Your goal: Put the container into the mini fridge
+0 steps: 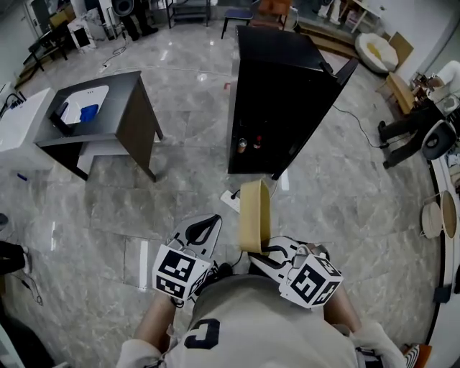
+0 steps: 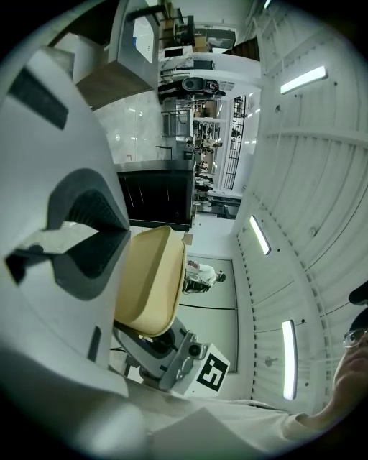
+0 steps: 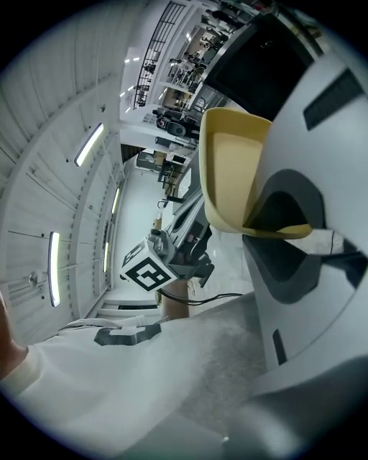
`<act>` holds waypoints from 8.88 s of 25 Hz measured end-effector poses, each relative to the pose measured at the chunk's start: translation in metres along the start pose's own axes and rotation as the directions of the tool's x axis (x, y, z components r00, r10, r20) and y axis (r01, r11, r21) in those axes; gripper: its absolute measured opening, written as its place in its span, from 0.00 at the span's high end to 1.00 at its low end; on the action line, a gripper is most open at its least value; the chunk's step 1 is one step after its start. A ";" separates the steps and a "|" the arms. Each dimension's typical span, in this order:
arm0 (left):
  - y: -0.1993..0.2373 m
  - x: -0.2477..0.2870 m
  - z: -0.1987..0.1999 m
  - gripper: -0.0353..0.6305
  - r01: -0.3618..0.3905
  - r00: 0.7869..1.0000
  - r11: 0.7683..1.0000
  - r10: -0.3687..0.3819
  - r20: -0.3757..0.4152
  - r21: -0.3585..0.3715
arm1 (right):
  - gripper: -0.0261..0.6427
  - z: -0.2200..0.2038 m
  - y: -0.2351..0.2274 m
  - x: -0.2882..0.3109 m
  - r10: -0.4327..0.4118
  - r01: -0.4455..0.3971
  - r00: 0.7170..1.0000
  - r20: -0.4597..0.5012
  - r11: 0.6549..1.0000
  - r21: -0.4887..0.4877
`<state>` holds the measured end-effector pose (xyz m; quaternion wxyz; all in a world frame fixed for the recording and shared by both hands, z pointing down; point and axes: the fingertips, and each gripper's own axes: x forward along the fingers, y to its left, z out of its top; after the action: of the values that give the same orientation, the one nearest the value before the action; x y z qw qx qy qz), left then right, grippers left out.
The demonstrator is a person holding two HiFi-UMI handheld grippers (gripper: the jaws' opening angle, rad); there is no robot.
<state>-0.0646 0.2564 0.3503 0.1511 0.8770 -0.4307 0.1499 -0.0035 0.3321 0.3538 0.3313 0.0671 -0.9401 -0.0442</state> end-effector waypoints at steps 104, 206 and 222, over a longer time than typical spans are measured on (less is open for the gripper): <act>0.254 0.367 0.102 0.86 -0.300 0.954 0.934 0.288 -0.088 -0.193 | 0.91 -0.238 -0.454 0.114 0.254 -0.494 0.754 -0.605 0.827 -0.268; 0.283 0.251 0.048 0.86 -0.311 0.941 0.945 0.291 -0.173 -0.099 | 0.75 -0.184 -0.582 0.202 -0.384 0.444 0.888 -0.253 0.859 0.256; 0.286 0.195 0.045 0.86 -0.250 0.962 0.964 0.238 -0.135 -0.087 | 0.90 -0.101 -0.439 0.191 -0.257 0.210 0.966 -0.006 0.778 0.592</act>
<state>-0.1739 -0.0667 0.4249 0.2030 0.7972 -0.5326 0.1989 -0.0449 -0.1345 0.4942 0.2507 0.2805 -0.9035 0.2054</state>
